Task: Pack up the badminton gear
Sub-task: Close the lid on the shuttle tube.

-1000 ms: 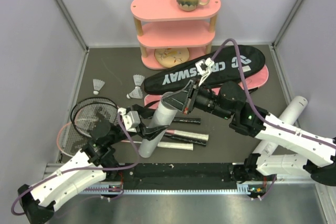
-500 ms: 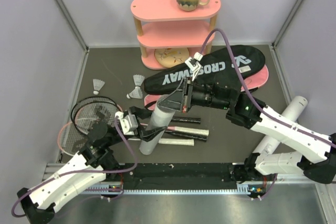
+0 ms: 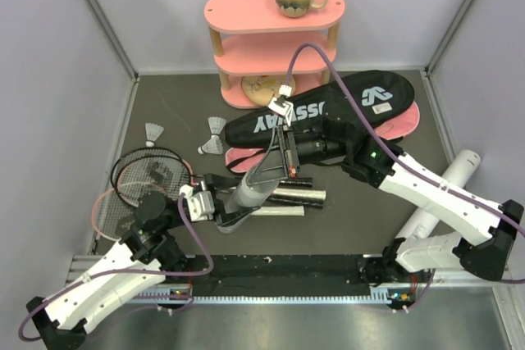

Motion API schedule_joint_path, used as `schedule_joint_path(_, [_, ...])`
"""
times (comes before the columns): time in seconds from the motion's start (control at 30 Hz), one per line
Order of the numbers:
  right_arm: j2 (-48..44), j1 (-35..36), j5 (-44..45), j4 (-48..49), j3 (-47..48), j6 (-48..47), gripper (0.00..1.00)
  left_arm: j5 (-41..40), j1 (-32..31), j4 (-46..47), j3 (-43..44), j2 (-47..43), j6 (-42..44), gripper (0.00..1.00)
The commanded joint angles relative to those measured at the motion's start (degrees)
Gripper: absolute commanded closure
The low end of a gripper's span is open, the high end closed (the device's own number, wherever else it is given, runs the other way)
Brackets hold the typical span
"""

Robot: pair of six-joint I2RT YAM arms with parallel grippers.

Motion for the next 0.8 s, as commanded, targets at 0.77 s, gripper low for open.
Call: schedule_joint_path(0.77, [24.0, 0.5, -3.8, -30.2, -8.5, -5.8, 1.00, 5.3, -1.0, 9.6, 1.8, -0.4, 1.5, 0.95])
